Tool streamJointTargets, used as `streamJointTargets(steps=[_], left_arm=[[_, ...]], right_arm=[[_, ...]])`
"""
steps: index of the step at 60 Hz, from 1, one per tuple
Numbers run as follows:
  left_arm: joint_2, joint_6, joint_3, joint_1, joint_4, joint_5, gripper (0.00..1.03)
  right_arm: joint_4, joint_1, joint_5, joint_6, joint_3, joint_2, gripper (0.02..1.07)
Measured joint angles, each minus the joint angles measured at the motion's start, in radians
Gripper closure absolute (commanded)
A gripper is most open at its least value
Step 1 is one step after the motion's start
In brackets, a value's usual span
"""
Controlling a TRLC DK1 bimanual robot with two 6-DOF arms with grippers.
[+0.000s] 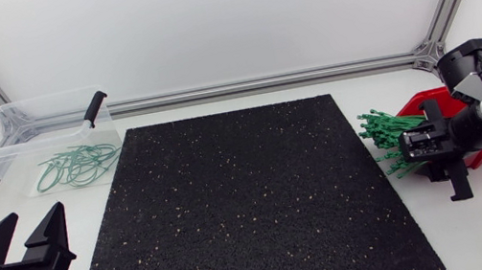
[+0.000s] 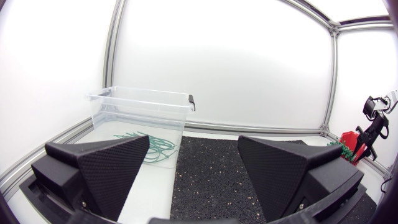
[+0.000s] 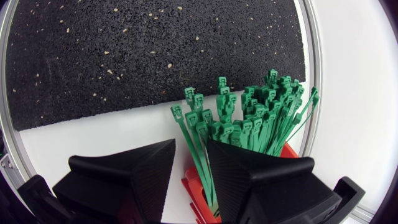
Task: Take a green cable tie from the red box, thread the tail through the head to close it, then place it in the transparent bin on the left.
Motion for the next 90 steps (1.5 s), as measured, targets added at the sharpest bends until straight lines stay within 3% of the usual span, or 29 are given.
streamJointTargets(steps=[3, 9, 21, 39, 90], left_arm=[[0.0, 0.0, 0.0, 0.0, 0.0, -0.002, 0.04], [0.0, 0.0, 0.0, 0.0, 0.0, -0.002, 0.04], [0.0, 0.0, 0.0, 0.0, 0.0, -0.001, 0.04], [0.0, 0.0, 0.0, 0.0, 0.0, -0.002, 0.04], [0.0, 0.0, 0.0, 0.0, 0.0, -0.001, 0.04]], right_arm=[[0.0, 0.0, 0.0, 0.0, 0.0, 0.001, 0.68], [0.003, -0.001, 0.003, 0.0, -0.006, 0.002, 0.82], [0.003, -0.008, 0.004, -0.001, -0.008, 0.003, 0.84], [-0.005, -0.018, 0.008, -0.001, -0.012, 0.003, 1.01], [-0.08, -0.014, 0.0, -0.002, -0.012, -0.118, 1.01]])
